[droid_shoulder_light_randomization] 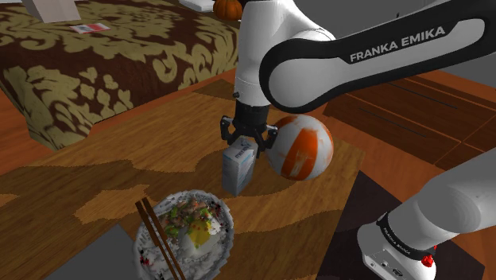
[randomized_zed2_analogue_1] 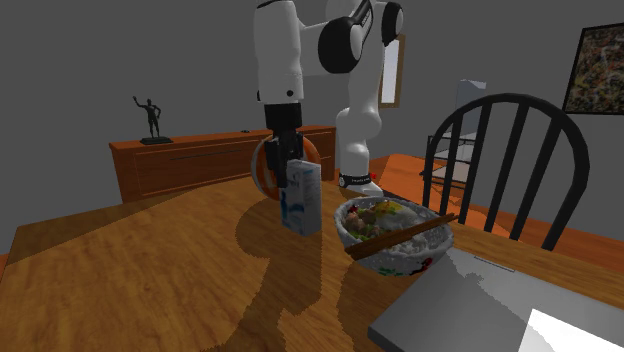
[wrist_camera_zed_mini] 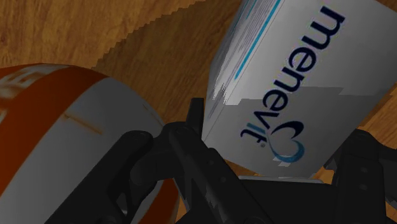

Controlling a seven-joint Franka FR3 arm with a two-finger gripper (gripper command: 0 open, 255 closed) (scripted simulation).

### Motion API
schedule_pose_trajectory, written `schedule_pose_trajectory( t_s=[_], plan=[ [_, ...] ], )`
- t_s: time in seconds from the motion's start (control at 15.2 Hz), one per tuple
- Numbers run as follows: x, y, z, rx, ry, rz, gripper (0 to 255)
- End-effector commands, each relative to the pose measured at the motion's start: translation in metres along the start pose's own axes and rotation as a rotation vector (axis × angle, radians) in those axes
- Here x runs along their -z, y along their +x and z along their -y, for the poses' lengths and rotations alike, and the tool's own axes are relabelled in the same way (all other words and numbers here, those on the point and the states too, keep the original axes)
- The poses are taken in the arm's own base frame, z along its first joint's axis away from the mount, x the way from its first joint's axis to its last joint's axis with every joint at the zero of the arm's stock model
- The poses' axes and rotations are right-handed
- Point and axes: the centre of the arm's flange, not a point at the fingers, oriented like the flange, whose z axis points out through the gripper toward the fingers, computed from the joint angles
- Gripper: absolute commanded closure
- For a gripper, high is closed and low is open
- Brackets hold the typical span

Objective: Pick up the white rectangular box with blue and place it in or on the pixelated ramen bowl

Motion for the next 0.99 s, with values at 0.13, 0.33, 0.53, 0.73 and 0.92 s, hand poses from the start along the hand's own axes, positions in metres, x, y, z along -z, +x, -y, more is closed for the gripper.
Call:
schedule_pose_trajectory(
  t_s=[0.13, 0.33, 0.53, 0.73, 0.92],
  plan=[
    [0.000, 0.000, 0.000, 0.000, 0.000, 0.000, 255],
    [0.000, 0.000, 0.000, 0.000, 0.000, 0.000, 255],
    [0.016, -0.001, 0.000, 0.000, 0.000, 0.000, 255],
    [0.031, -0.002, -0.001, 0.000, 0.000, 0.000, 255],
    [0.047, -0.003, -0.001, 0.000, 0.000, 0.000, 255]
  ],
)
